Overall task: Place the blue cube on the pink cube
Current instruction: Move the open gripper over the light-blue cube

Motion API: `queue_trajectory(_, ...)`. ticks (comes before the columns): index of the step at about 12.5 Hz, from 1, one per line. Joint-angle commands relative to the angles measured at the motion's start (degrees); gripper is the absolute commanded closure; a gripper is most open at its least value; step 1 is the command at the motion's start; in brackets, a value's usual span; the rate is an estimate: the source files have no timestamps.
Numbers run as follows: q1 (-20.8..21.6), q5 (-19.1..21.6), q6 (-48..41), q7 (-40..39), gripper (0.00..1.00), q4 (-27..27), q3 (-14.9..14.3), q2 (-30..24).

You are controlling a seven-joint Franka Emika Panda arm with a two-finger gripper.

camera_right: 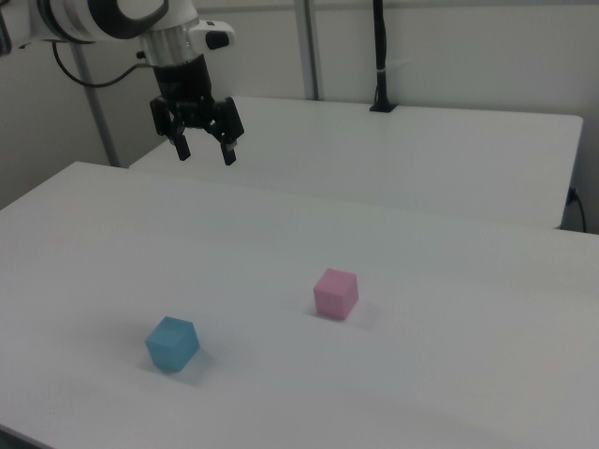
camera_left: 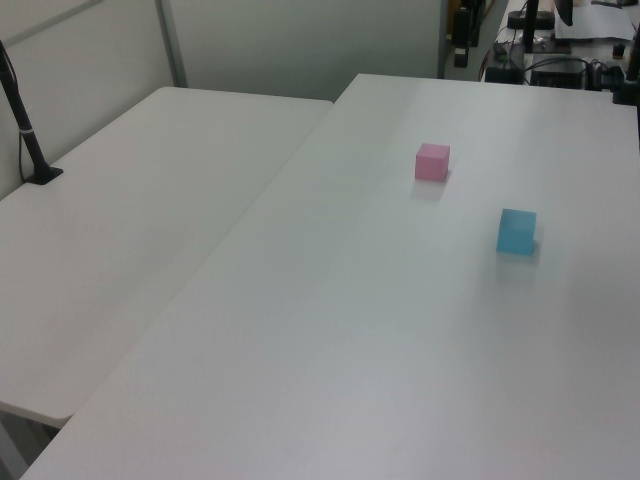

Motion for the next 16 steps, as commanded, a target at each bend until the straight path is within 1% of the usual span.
queue_trajectory(1,-0.13,-0.61,-0.52,-0.68,0.00,-1.14,-0.13,-1.02)
queue_trajectory(10,-0.04,-0.35,-1.31,-1.30,0.00,-1.23,-0.05,-0.84)
queue_trajectory(13,0.75,-0.26,-1.48,-0.77,0.00,-2.19,0.04,-1.37)
queue_trajectory(14,0.84,-0.26,-2.18,-0.85,0.00,-3.15,0.13,-2.24)
queue_trajectory(15,0.92,-0.26,-2.19,-0.86,0.00,-5.68,0.39,-4.34)
queue_trajectory(16,0.92,-0.35,-1.66,-0.86,0.00,-9.89,0.57,-7.75)
